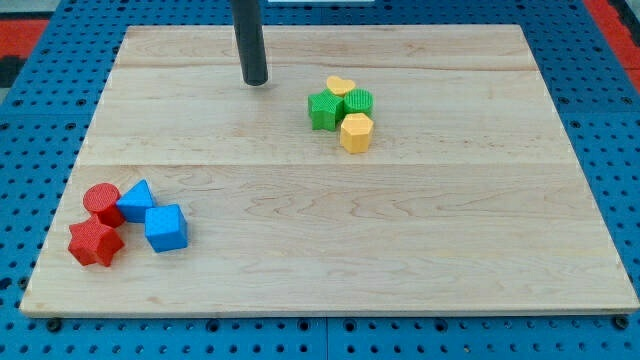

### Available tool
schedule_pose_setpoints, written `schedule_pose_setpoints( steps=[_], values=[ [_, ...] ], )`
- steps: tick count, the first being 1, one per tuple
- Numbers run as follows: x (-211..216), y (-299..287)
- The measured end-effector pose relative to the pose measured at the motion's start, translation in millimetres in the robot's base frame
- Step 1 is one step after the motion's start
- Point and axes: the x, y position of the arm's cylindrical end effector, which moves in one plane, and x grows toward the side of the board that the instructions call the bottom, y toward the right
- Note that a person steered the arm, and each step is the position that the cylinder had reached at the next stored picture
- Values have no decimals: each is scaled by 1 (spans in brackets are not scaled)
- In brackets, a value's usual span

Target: Point your arm on the left side of green star

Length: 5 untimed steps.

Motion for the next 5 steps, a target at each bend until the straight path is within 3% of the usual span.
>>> schedule_pose_setpoints(
  steps=[3, 5],
  values=[
    [0, 7],
    [36, 7]
  ],
)
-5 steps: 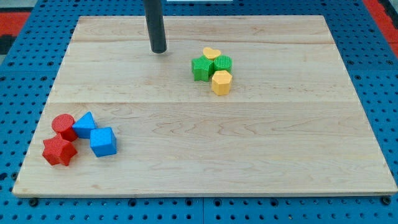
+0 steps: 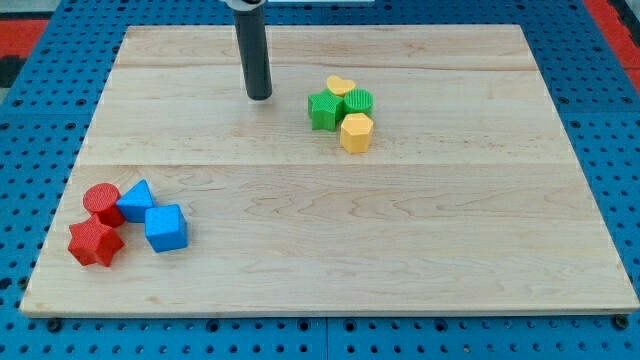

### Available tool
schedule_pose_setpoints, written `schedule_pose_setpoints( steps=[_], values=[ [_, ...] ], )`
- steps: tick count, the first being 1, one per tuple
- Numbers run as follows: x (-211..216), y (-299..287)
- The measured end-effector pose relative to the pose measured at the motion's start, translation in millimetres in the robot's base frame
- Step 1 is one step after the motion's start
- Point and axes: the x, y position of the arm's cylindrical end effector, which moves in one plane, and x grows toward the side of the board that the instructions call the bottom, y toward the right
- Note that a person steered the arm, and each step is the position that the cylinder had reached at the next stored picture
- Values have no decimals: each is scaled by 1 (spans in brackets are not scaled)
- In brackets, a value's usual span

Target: Point your arm on the left side of green star

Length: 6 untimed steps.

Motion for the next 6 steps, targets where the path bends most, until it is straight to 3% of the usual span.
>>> schedule_pose_setpoints(
  steps=[3, 6],
  values=[
    [33, 33],
    [18, 101]
  ],
)
